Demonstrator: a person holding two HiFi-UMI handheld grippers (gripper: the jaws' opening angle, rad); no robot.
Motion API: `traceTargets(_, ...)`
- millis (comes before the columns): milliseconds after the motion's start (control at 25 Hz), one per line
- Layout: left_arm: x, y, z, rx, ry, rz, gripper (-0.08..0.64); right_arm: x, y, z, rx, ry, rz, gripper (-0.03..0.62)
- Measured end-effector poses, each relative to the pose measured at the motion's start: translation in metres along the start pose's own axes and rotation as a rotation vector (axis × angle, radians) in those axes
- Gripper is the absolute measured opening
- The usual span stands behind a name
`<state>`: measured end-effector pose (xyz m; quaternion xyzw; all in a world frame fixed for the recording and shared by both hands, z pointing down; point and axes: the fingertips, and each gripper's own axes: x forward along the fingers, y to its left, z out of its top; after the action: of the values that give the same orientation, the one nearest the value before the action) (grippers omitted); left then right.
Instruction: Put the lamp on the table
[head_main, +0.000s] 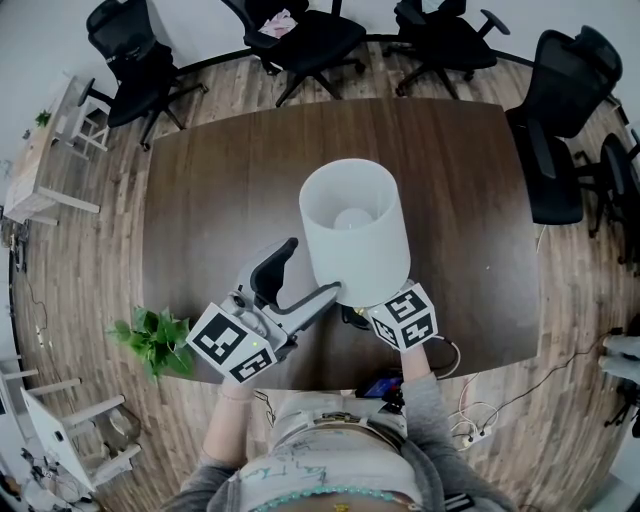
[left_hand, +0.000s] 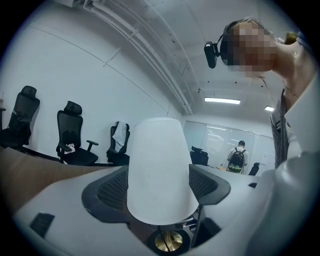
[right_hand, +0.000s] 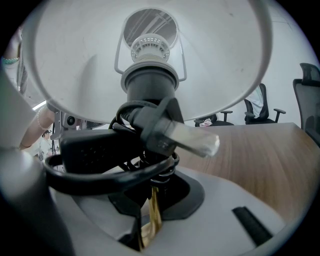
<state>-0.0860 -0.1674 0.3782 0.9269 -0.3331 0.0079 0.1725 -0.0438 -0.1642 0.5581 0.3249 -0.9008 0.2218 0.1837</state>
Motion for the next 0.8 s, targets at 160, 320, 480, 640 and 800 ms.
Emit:
traceTargets(160,0.013,-0.003,0.003,0.009,0.001,-0.012,0.402,-0.001,0.0,0.0,-0.004,0.002,-0.002,0.049)
traceTargets(320,0.02,0.0,0.001,0.006,0.009,0.008,0.475,0.0,0.0,0.0,0.007,-0.003,-0.003,0.049)
traceTargets(480,0.028,-0.009,-0.001,-0.005,0.032,-0.031,0.495,0.0,0.0,-0.001,0.002,-0.001,0.0,0.049)
traceTargets(640,0.032,-0.009,-0.003,0.012,0.051,-0.021,0.508,0.001,0.004,-0.001,-0.009,-0.002,0.006,0.049)
traceTargets(800,0.033,-0.009,-0.004,0.012,0.054,-0.021,0.505,0.001,0.004,-0.002,-0.012,-0.003,0.007,0.049)
